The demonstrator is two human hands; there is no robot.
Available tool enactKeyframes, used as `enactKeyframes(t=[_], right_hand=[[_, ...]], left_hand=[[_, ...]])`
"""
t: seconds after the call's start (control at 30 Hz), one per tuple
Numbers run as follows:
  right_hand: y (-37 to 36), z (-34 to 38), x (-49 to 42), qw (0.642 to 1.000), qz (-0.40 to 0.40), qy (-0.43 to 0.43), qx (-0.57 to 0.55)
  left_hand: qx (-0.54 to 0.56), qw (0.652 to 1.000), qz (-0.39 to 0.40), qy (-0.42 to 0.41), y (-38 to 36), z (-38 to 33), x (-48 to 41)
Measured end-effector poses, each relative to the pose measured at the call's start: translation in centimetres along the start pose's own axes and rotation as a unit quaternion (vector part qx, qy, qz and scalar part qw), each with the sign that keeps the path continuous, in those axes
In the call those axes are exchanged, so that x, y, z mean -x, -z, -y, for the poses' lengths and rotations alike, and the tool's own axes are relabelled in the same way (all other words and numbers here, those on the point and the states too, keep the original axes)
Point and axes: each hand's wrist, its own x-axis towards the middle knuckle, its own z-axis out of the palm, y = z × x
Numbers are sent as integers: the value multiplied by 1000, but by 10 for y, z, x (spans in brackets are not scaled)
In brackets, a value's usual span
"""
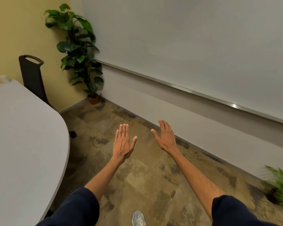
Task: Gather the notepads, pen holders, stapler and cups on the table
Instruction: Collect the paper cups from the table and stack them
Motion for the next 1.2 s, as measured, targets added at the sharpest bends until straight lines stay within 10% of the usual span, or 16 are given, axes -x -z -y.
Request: enactKeyframes(t=[1.2], right_hand=[[-298,217,-586,946,184,254,-79]], left_hand=[[-82,937,-56,334,5,303,-449]])
